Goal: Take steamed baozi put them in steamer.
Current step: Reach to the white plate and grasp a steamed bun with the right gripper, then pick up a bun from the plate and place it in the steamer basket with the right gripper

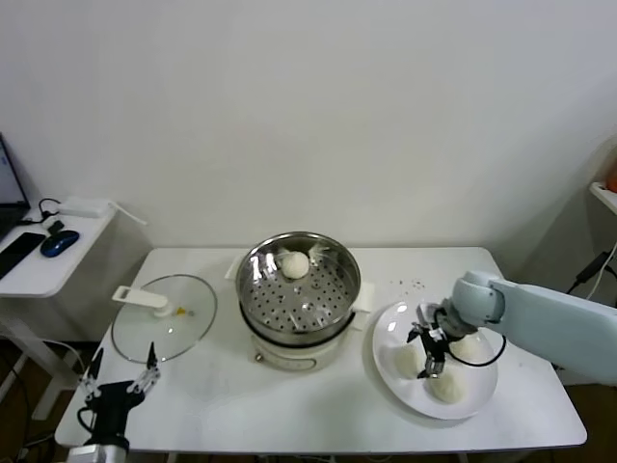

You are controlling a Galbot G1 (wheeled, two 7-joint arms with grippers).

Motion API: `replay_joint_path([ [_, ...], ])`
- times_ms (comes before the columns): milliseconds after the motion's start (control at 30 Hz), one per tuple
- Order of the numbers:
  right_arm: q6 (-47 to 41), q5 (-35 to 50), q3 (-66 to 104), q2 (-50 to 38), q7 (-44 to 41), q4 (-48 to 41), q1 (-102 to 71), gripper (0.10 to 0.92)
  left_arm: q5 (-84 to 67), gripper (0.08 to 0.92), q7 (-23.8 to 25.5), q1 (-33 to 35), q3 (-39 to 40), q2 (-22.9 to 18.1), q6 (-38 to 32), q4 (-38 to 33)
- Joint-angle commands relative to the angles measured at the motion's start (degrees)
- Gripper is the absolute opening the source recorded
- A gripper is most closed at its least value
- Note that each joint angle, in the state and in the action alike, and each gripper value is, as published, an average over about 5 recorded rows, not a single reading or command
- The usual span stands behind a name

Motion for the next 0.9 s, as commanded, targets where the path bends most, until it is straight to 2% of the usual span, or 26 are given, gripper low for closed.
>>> replay_joint_path([
  [33, -0.3, -1.2, 2.3, 1.3, 0.1, -2.2, -2.9, 0.823, 0.3, 0.823, 0.0, -0.4, 0.0, -0.2, 0.2, 0.2],
  [200, -0.2, -1.3, 3.1, 1.6, -0.5, -2.9, -3.4, 0.793, 0.3, 0.823, 0.0, -0.7, 0.1, -0.3, 0.4, 0.3],
  [400, -0.1, -1.0, 3.3, 1.5, -0.9, -2.8, -3.2, 0.668, 0.3, 0.823, 0.0, -0.8, 0.0, -0.3, 0.4, 0.4],
  [700, -0.2, 2.0, 1.9, -0.2, -1.1, 0.0, 1.1, 0.653, 0.2, 0.823, -0.1, -0.6, -0.1, -0.3, 0.3, 0.2],
  [900, -0.5, 9.4, -3.7, -2.4, -1.4, 4.3, 13.0, 0.653, 0.1, 0.823, 0.0, -0.5, 0.1, -0.4, 0.2, 0.2],
])
